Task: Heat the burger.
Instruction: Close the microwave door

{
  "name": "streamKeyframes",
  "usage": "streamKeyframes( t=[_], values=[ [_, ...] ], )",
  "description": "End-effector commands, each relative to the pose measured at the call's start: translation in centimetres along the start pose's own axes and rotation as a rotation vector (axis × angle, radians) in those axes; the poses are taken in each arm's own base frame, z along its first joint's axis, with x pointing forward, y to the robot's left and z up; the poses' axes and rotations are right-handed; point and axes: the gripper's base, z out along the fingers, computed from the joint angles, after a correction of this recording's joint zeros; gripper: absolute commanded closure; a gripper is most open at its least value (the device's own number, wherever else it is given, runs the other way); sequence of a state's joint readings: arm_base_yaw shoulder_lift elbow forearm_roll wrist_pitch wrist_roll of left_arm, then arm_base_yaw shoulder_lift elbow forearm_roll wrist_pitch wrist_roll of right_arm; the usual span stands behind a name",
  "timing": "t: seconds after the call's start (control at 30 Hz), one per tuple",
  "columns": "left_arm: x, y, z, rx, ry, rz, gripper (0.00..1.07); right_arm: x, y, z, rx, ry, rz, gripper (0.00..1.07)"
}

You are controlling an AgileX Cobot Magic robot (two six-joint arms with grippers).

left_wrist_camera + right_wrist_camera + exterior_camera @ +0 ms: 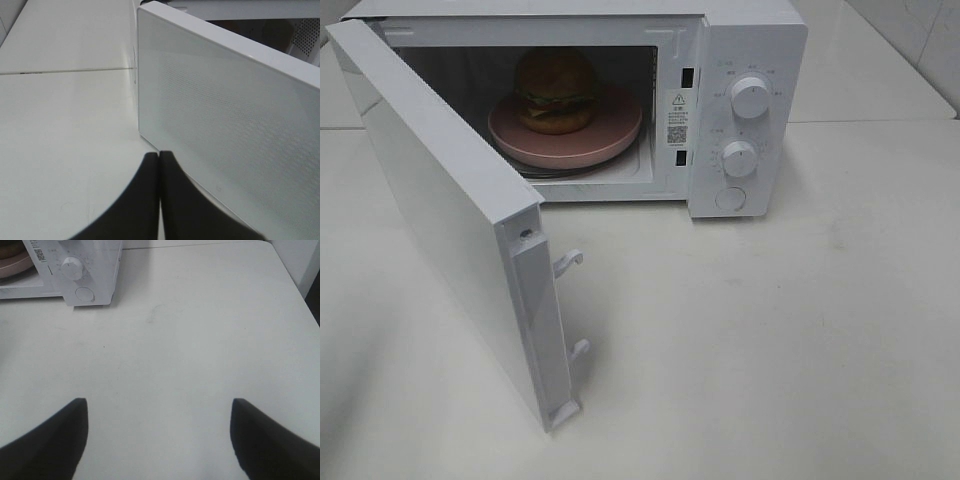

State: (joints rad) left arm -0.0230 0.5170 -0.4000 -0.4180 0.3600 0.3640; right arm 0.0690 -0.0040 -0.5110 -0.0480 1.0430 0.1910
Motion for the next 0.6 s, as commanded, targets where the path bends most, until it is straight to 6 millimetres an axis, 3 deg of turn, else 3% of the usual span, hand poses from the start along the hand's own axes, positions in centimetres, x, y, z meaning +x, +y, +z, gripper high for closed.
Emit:
streamKeyframes(
  t=[0.03,0.13,0.2,0.6],
  values=[
    [1.1,0.6,1.0,-0.045,-0.094,-0.028,1.07,0.2,0.0,-0.3,0.0,-0.028,0.006,0.32],
    [1.4,0.7,1.1,-0.054,-0.101,-0.039,1.07,0.2,0.0,-0.3,0.0,-0.028,0.006,0.32],
    [2.6,1.3,1.5,-0.101,-0.125,-0.052,1.07,0.2,0.0,-0.3,0.0,-0.028,0.006,0.32],
    [2.2,1.9,1.4,-0.173,-0.209,-0.035,1.07,0.2,0.0,-0.3,0.0,-0.028,0.006,0.32]
  ],
)
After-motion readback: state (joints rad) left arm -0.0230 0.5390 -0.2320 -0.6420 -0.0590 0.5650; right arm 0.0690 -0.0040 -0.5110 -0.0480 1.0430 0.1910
